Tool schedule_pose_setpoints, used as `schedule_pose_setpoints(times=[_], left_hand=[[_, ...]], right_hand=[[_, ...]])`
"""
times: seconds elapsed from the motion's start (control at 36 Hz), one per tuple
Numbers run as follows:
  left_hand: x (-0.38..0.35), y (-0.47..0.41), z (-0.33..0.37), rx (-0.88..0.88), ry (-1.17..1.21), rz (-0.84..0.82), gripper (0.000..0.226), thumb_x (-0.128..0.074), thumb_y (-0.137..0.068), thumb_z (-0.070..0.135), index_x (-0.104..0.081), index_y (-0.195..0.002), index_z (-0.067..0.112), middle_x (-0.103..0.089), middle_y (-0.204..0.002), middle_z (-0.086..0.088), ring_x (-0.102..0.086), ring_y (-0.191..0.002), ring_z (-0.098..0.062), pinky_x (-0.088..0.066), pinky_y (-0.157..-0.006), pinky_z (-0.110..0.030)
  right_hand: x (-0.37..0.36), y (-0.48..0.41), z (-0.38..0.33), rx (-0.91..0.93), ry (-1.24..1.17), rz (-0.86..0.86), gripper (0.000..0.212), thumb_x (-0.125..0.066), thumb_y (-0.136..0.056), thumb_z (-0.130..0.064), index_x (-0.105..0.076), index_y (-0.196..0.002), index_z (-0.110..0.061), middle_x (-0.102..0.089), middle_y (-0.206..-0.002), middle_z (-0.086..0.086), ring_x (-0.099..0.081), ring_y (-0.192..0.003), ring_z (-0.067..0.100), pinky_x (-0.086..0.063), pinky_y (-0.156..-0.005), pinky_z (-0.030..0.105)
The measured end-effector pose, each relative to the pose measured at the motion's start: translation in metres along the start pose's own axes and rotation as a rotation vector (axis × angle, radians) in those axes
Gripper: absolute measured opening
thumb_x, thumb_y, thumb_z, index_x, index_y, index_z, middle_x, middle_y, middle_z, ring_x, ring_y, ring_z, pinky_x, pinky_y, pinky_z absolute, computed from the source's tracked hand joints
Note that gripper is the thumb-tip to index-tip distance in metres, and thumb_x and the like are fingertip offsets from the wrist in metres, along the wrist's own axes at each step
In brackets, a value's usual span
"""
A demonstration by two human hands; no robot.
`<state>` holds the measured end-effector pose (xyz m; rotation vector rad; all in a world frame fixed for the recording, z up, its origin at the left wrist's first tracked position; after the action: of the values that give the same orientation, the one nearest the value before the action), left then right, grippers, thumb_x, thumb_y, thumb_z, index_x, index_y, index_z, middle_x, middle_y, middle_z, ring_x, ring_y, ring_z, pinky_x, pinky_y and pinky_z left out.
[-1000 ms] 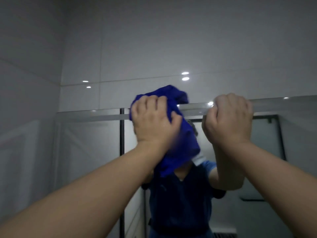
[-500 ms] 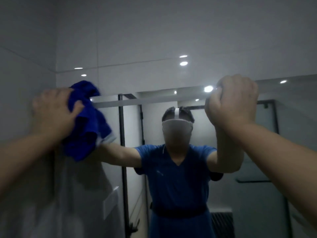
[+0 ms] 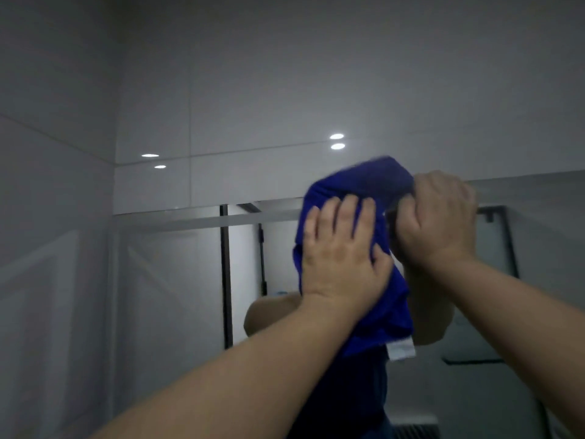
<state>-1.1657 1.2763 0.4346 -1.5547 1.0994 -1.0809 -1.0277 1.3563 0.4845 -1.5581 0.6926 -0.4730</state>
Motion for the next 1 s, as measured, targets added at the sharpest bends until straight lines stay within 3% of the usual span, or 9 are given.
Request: schedule_pose_setpoints(times=[0.19, 0.28, 0.39, 0.47, 0.61, 0.72, 0.86, 0.92, 1.0], left_hand=[[-0.010, 0.096, -0.009, -0.186, 0.034, -0.178, 0.090, -0.058, -0.092, 0.051, -0.022, -0.172, 0.031, -0.026, -0.175, 0.005, -0.022, -0.162, -0.020, -0.002, -0.136, -0.045], [0.000, 0.131, -0.042, -0.258, -0.002, -0.217, 0.095, -0.066, -0.083, 0.052, -0.029, -0.170, 0.035, -0.027, -0.175, 0.010, -0.026, -0.161, -0.016, -0.004, -0.136, -0.042], [0.020, 0.145, -0.091, -0.244, -0.019, -0.196, 0.093, -0.072, -0.071, 0.046, -0.050, -0.160, 0.034, -0.053, -0.162, 0.004, -0.047, -0.149, -0.021, -0.029, -0.129, -0.050], [0.035, 0.136, -0.129, -0.208, -0.100, -0.188, 0.082, -0.067, -0.075, 0.045, -0.055, -0.153, 0.024, -0.059, -0.153, -0.005, -0.049, -0.146, -0.028, -0.022, -0.132, -0.051], [0.060, 0.088, -0.193, 0.072, -0.190, -0.057, 0.073, -0.048, -0.087, 0.040, -0.053, -0.152, 0.006, -0.052, -0.150, -0.022, -0.051, -0.138, -0.047, -0.026, -0.127, -0.058], [0.080, 0.032, -0.228, 0.396, -0.179, 0.066, 0.067, -0.040, -0.098, 0.040, -0.046, -0.157, 0.009, -0.050, -0.154, -0.023, -0.043, -0.144, -0.046, -0.030, -0.121, -0.064], [0.078, -0.015, -0.217, 0.718, -0.174, 0.196, 0.040, -0.053, -0.103, 0.022, -0.065, -0.136, 0.002, -0.067, -0.133, -0.025, -0.057, -0.127, -0.045, -0.039, -0.114, -0.062], [0.065, -0.018, -0.181, 0.711, -0.189, 0.203, 0.045, -0.054, -0.102, 0.028, -0.063, -0.140, 0.005, -0.066, -0.137, -0.021, -0.054, -0.133, -0.042, -0.033, -0.121, -0.060], [0.042, -0.022, -0.111, 0.505, -0.166, 0.197, 0.057, -0.051, -0.096, 0.038, -0.061, -0.145, 0.011, -0.062, -0.144, -0.015, -0.052, -0.138, -0.038, -0.025, -0.128, -0.055]], right_hand=[[0.007, 0.001, 0.004, 0.024, -0.114, -0.111, 0.036, -0.051, -0.076, -0.026, -0.065, -0.105, -0.009, -0.061, -0.097, 0.010, -0.055, -0.096, 0.034, -0.040, -0.097, 0.049], [0.009, 0.003, 0.002, 0.053, -0.125, -0.126, 0.042, -0.052, -0.073, -0.028, -0.067, -0.108, -0.009, -0.060, -0.099, 0.009, -0.055, -0.098, 0.033, -0.040, -0.099, 0.050], [0.014, 0.002, -0.001, 0.018, -0.215, -0.099, 0.055, -0.040, -0.076, -0.036, -0.073, -0.109, -0.006, -0.066, -0.100, 0.010, -0.058, -0.098, 0.033, -0.041, -0.099, 0.051], [0.014, 0.002, 0.000, 0.020, -0.212, -0.075, 0.052, -0.038, -0.078, -0.033, -0.073, -0.107, -0.008, -0.066, -0.099, 0.009, -0.058, -0.097, 0.033, -0.040, -0.097, 0.049], [0.002, 0.003, 0.004, 0.034, -0.155, -0.033, 0.020, -0.046, -0.092, -0.024, -0.063, -0.099, -0.017, -0.051, -0.094, -0.004, -0.043, -0.093, 0.017, -0.032, -0.096, 0.041], [-0.003, 0.003, 0.007, 0.019, -0.110, -0.023, 0.023, -0.041, -0.098, -0.030, -0.061, -0.098, -0.019, -0.053, -0.095, -0.003, -0.049, -0.094, 0.023, -0.035, -0.098, 0.045], [-0.005, 0.002, 0.006, 0.008, -0.088, -0.024, 0.025, -0.040, -0.098, -0.032, -0.061, -0.097, -0.018, -0.053, -0.094, -0.001, -0.050, -0.094, 0.026, -0.035, -0.098, 0.046], [-0.006, 0.002, 0.006, 0.003, -0.078, -0.029, 0.024, -0.039, -0.099, -0.032, -0.059, -0.096, -0.018, -0.053, -0.093, -0.001, -0.050, -0.093, 0.026, -0.036, -0.097, 0.047], [-0.006, 0.003, 0.005, -0.002, -0.076, -0.041, 0.028, -0.033, -0.103, -0.032, -0.057, -0.094, -0.020, -0.052, -0.092, 0.000, -0.048, -0.092, 0.025, -0.039, -0.096, 0.048]])
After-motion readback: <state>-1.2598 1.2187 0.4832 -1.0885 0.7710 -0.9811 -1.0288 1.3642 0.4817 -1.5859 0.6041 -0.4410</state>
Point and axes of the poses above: each hand's wrist, its own y-axis away from the middle knuckle, its own x-axis out of the back of the hand, z = x × y, the point moved 2 cm from there along -y, towards the middle knuckle
